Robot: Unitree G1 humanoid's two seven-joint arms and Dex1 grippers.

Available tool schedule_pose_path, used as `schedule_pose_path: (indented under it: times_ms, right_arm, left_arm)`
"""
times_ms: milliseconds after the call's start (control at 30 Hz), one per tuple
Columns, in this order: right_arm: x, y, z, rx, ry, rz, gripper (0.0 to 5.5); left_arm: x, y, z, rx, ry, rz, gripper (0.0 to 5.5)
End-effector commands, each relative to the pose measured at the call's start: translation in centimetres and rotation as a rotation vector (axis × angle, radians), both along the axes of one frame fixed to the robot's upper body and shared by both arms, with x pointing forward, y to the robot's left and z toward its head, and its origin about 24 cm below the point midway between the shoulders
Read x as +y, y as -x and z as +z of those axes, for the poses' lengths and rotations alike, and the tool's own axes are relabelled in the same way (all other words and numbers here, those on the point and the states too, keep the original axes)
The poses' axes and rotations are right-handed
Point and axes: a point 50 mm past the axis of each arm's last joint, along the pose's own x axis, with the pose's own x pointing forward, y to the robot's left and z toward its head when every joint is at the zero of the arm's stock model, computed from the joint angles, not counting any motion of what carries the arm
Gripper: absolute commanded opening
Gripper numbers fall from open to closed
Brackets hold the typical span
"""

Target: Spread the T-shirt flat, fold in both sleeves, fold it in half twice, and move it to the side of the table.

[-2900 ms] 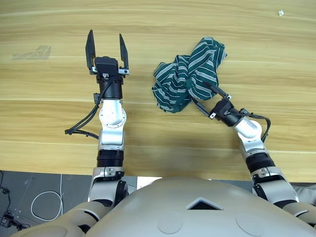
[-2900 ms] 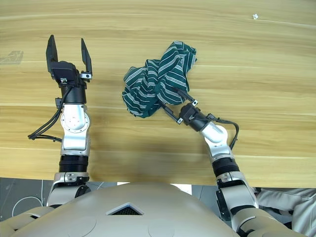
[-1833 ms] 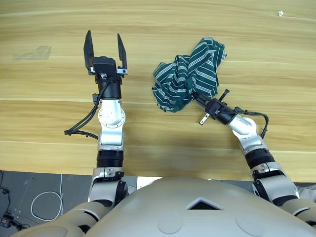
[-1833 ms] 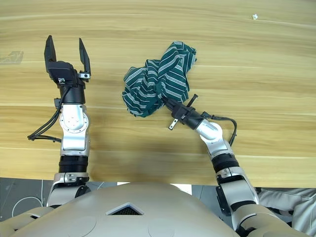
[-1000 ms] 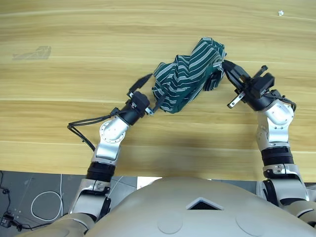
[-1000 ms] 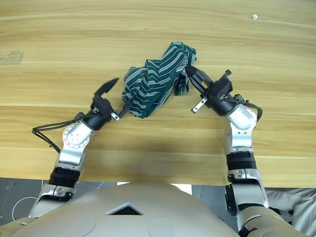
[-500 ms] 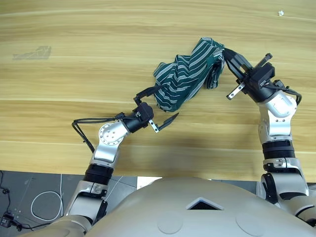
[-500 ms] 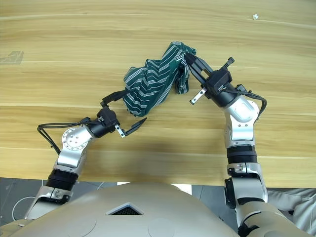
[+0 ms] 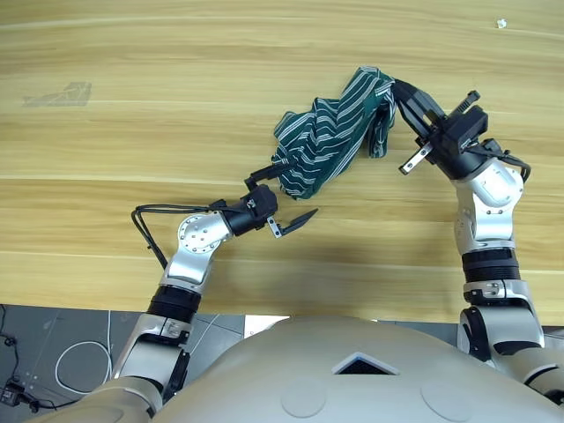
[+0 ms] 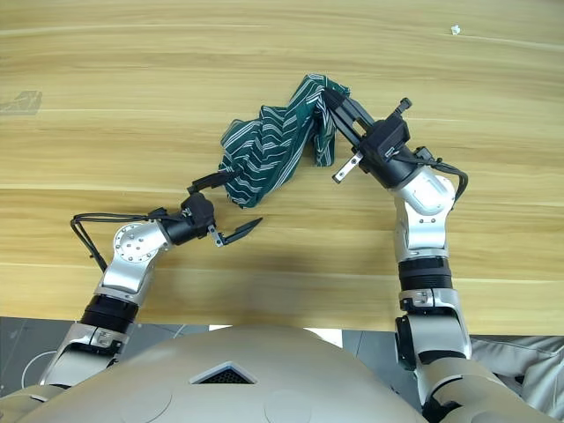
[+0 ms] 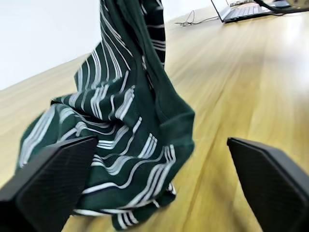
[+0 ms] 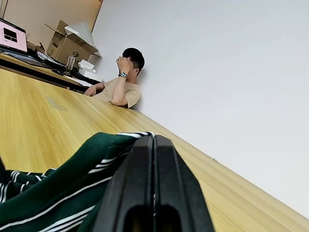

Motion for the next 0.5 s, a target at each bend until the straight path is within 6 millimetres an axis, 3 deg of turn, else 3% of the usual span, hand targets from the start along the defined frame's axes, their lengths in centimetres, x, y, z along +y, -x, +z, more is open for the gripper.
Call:
schedule_pose_path:
  times_ms: [33, 500]
  right_arm:
    - [0.28, -0.27, 0.64, -0.011, -0.008, 0.014, 0.0]
    - [0.77, -0.12, 0.2, 0.0, -0.002, 0.023, 0.0]
  left_arm:
    - [-0.33, -0.25, 0.0, -0.016, -0.011, -0.018, 4.26]
    - [-0.54, -0.41, -0.06, -0.017, 0.008, -0.014, 2.16]
